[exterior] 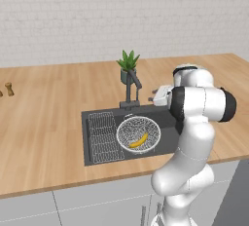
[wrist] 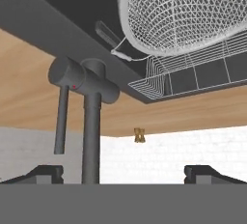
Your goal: Put the colander in the sink, put the banana in the colander, and turn on the sink faucet and pour water over the colander.
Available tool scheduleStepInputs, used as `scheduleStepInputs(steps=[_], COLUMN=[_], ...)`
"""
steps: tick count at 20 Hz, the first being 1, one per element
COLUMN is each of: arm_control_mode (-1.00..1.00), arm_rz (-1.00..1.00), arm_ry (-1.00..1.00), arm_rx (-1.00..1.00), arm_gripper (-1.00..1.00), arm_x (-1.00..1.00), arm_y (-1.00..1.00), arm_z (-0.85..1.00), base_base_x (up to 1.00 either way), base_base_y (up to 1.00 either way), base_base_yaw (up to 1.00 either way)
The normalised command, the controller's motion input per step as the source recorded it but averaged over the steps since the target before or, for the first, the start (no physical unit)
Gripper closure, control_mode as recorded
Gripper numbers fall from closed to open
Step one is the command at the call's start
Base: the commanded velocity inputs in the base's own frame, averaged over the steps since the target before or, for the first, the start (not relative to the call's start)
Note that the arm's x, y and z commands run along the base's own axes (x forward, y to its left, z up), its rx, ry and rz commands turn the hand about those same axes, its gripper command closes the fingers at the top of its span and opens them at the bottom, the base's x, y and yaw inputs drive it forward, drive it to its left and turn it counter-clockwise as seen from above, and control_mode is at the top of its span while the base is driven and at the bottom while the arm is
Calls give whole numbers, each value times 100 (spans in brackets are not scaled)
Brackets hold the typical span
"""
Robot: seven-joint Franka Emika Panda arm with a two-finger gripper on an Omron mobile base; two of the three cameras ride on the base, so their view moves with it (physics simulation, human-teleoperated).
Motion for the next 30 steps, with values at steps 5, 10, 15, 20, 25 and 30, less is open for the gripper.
scheduleStepInputs(steps=[5,10,15,20,25,30], arm_control_mode=[-100,-100,-100,-100,-100,-100], arm_rz=[5,5,5,5,4,1], arm_ry=[0,0,0,0,0,0], arm_rx=[0,4,9,5,3,1], arm_gripper=[-100,-100,-100,-100,-100,-100], arm_x=[28,35,40,39,38,33], arm_y=[33,10,0,3,5,12], arm_z=[-26,-3,0,-13,-5,-4], base_base_x=[0,0,0,0,0,0], base_base_y=[0,0,0,0,0,0], base_base_yaw=[0,0,0,0,0,0])
